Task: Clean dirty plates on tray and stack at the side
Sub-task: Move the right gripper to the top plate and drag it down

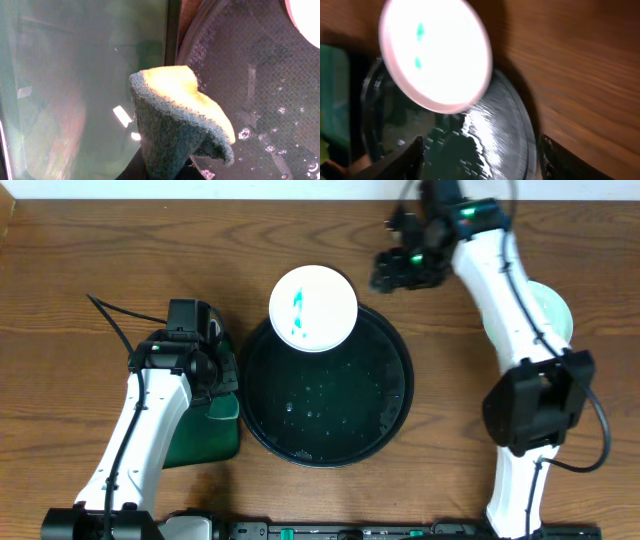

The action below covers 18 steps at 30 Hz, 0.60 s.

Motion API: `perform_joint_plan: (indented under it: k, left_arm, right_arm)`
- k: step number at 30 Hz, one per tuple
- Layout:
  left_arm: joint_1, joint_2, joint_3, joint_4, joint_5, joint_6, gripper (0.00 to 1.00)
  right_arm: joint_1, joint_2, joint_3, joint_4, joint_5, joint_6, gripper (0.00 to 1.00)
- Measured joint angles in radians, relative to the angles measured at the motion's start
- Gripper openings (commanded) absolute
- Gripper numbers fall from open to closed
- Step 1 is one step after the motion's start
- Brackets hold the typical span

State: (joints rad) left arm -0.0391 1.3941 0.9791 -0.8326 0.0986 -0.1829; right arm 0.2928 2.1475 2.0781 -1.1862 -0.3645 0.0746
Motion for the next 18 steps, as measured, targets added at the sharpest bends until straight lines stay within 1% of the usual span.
perform_joint_plan:
  k: [3, 7, 13, 18]
  left_arm:
    - [0.000, 0.000, 0.000, -0.006, 0.000, 0.000, 0.08]
    - [0.000, 0.000, 0.000, -0.016, 0.000, 0.000, 0.08]
    - [0.000, 0.000, 0.000, -0.018, 0.000, 0.000, 0.08]
    - [0.000, 0.000, 0.000, -0.019, 0.000, 0.000, 0.08]
  right_arm:
    - [0.051, 0.036, 0.000, 0.042, -0.005, 0.038, 0.65]
    - [0.081, 0.114, 0.000, 0.063, -0.006, 0.066, 0.64]
    - [0.092, 0.219, -0.004, 0.075, -0.023, 0.093, 0.63]
    - [0.092, 0.269, -0.005, 0.097, -0.044, 0.101, 0.61]
